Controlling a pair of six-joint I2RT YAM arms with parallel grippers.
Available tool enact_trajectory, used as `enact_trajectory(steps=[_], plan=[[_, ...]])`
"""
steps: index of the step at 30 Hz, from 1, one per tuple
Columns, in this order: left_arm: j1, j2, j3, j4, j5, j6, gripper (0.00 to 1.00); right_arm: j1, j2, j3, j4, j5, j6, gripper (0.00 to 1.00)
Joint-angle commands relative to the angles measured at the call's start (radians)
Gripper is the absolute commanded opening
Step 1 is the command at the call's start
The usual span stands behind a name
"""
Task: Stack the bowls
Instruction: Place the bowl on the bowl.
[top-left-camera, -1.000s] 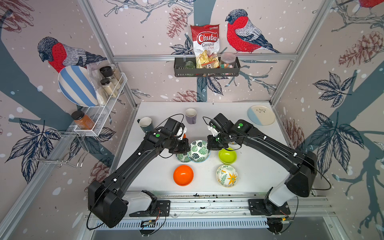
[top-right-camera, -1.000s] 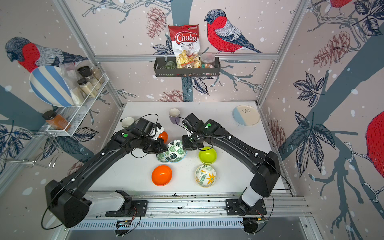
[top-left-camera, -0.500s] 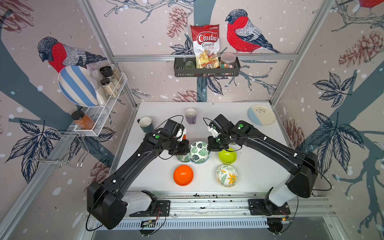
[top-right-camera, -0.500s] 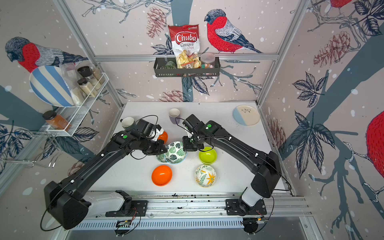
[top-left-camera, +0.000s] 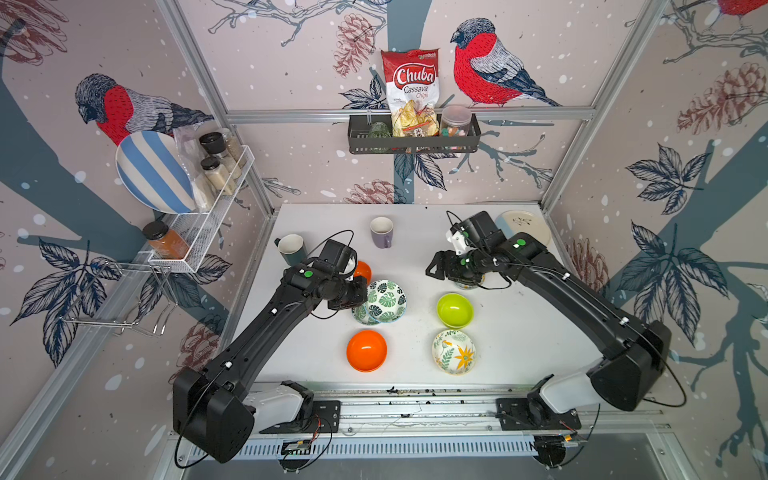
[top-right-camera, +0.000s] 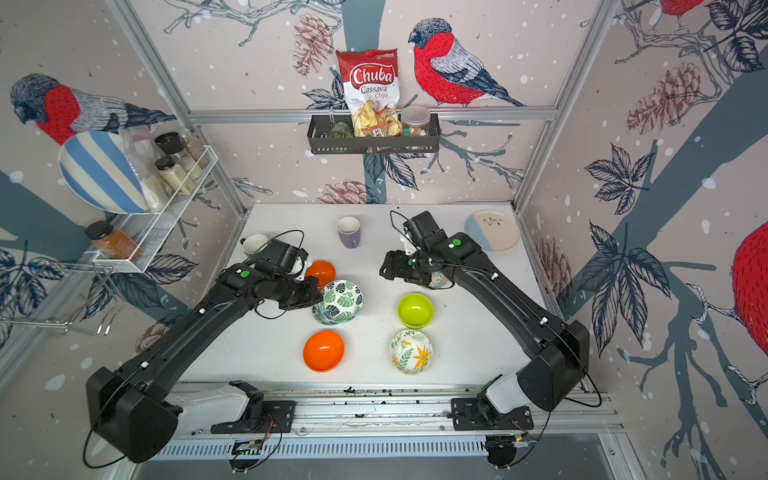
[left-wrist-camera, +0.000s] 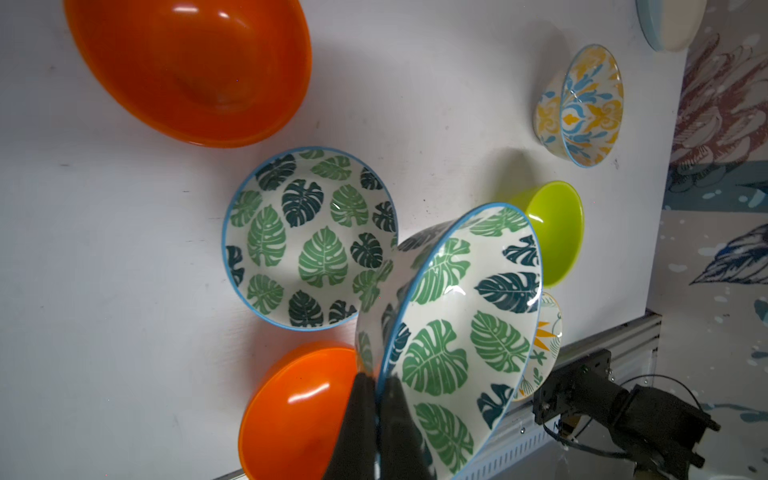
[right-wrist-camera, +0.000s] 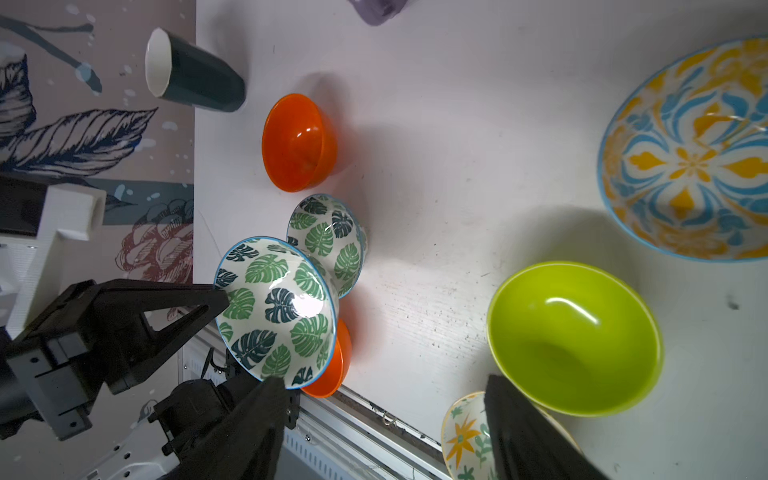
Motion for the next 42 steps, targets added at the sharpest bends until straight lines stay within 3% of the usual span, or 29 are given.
enact_trajectory(steps=[1,7,27,42], plan=[[0.023,-0.003,-0.007,0.067,-0.032,-0.026,0.00,-0.041,-0.037,-0.026,0.022,-0.027,-0.029,0.77],[0.076,0.001,-0.084,0.155,-0.026,-0.056,0.00,-0.060,-0.053,-0.079,0.032,-0.025,-0.030,0.75],[0.133,-0.003,-0.339,0.479,0.031,-0.126,0.00,-0.052,-0.048,-0.111,0.027,0.006,-0.039,0.72],[0.160,-0.034,-0.432,0.572,0.098,-0.173,0.00,-0.031,-0.015,-0.110,0.039,0.006,-0.035,0.72]])
